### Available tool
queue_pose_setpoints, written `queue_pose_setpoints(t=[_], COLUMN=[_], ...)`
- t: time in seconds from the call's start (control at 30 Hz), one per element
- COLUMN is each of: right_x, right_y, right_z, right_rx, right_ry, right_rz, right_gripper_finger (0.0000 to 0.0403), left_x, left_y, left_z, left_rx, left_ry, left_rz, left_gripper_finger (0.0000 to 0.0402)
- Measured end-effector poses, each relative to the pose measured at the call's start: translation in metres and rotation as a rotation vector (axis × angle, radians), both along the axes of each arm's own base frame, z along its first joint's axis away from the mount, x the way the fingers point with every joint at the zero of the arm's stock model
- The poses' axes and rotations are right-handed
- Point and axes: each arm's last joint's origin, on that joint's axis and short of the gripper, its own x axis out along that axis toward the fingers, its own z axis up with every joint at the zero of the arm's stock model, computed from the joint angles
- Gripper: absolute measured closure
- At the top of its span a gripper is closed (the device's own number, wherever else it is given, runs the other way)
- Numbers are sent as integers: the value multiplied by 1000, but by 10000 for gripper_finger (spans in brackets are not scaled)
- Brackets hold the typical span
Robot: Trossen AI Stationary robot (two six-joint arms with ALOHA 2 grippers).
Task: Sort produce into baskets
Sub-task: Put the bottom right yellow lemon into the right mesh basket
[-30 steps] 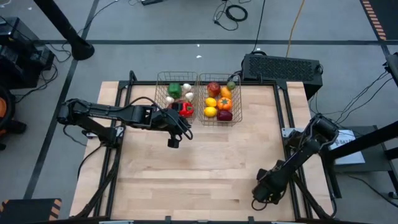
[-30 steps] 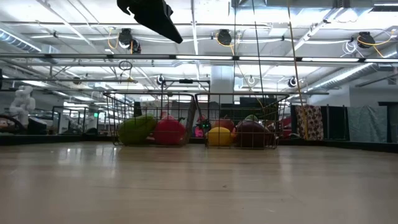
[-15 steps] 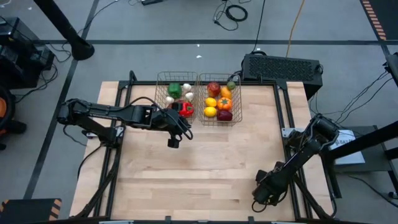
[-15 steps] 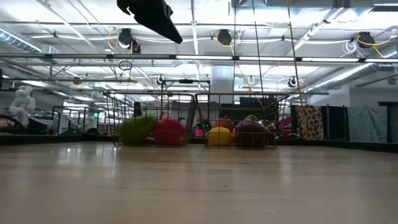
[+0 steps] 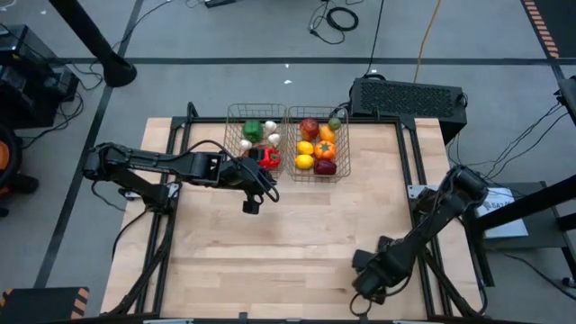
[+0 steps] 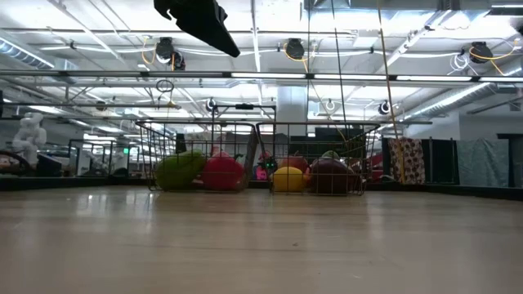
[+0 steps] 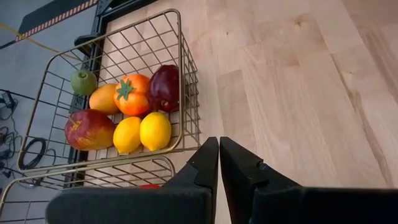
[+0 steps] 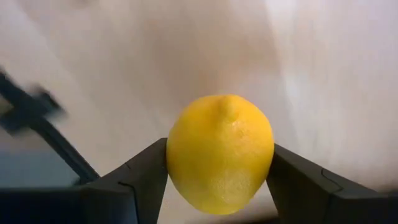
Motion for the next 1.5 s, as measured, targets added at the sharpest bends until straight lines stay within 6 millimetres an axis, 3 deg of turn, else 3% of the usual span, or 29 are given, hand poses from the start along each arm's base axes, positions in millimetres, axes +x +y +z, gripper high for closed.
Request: queue_pose_setpoints(t=[0.17,0.37,0.5,0.67,0.83,1.0,1.13,1.33,1.5], right_x=[35,76,95,111,125,138,143,140,141], right_y=[-10,-45,-80,-133,-183,-220,-243,-275,-285], right_z=[32,63,71,74,75,78,78,58,45], right_rx=[-121,-541,-821,-1001,-1028,-996,-902,-839,-732], right_ry=[-292,-569,-564,-424,-364,-415,-458,-457,-556], right_rz=[190,348,409,421,339,261,246,216,170], right_gripper_finger=[170,170,170,170,170,170,170,170,170], left_x=[0,0,0,0,0,0,-1,-7,-12], left_y=[0,0,2,3,2,2,2,3,3], left_z=[0,0,0,0,0,0,0,-7,-11], left_rx=[0,1,36,38,30,17,15,-9,-44], left_ry=[0,0,-2,-8,-10,-14,-6,77,132], left_rz=[1,3,42,76,83,95,98,131,176], left_gripper_finger=[378,378,378,378,378,378,378,378,378])
